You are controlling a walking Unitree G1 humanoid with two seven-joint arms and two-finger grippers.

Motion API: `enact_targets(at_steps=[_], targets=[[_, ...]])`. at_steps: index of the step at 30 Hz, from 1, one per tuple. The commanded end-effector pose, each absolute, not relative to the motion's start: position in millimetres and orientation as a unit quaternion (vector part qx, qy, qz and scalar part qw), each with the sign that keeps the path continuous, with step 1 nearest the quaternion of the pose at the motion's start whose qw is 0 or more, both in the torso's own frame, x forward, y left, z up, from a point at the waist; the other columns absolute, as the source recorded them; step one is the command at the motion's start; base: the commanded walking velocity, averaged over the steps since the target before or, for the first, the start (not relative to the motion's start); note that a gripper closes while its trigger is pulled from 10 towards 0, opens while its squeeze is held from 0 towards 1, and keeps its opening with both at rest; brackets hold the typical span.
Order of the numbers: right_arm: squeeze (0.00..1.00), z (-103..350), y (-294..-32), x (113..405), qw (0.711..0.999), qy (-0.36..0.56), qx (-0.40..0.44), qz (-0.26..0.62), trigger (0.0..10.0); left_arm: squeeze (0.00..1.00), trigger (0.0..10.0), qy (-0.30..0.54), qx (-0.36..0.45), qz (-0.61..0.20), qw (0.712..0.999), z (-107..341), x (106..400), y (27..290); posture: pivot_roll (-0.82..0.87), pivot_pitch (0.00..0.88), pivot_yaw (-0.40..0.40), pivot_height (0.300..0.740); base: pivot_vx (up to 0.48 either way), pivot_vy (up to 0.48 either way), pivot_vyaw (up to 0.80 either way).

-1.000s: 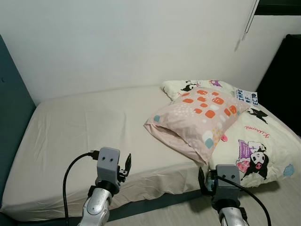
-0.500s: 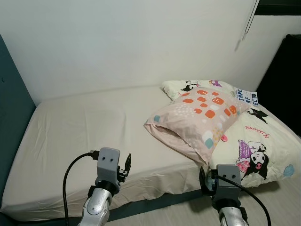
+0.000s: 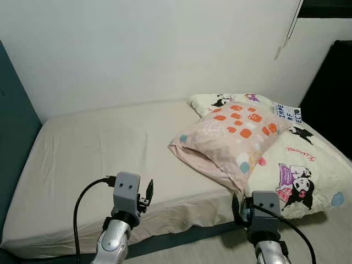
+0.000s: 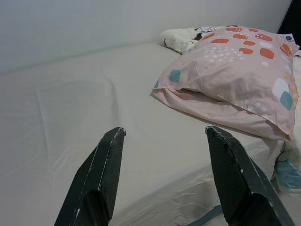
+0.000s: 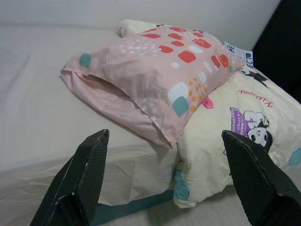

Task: Clean up the room

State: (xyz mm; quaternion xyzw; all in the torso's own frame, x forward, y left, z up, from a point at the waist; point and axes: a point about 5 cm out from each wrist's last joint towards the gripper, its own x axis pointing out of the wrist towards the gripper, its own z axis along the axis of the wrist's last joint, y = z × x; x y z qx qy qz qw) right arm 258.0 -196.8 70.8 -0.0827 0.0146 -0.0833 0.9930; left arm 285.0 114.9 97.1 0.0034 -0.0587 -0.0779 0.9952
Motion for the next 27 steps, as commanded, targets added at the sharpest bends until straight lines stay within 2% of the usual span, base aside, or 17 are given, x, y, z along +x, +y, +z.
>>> enact_targets(at_steps=[1, 18, 22, 27], targets=[[0.0, 66, -198, 257, 0.992, 0.023, -0.088, -0.084, 10.0, 0.0, 10.0, -0.044, 0.012, -0.079, 0.996, 90, 283, 115, -0.02, 0.092, -0.038, 0.74, 0.0, 0.0, 0.0], [0.0, 65, -190, 258, 0.995, 0.016, -0.088, -0.053, 10.0, 0.0, 10.0, -0.043, 0.014, -0.079, 0.996, 88, 282, 116, -0.01, 0.077, -0.046, 0.74, 0.0, 0.0, 0.0], [0.0, 56, -188, 259, 0.991, 0.042, -0.115, -0.05, 10.0, 0.0, 10.0, -0.038, 0.018, -0.073, 0.996, 85, 282, 119, -0.02, 0.07, -0.038, 0.74, 0.0, 0.0, 0.0], [0.0, 48, -191, 260, 0.99, 0.063, -0.111, -0.067, 10.0, 0.0, 10.0, -0.032, 0.025, -0.064, 0.997, 83, 285, 122, -0.03, 0.07, -0.02, 0.74, 0.0, 0.0, 0.0]])
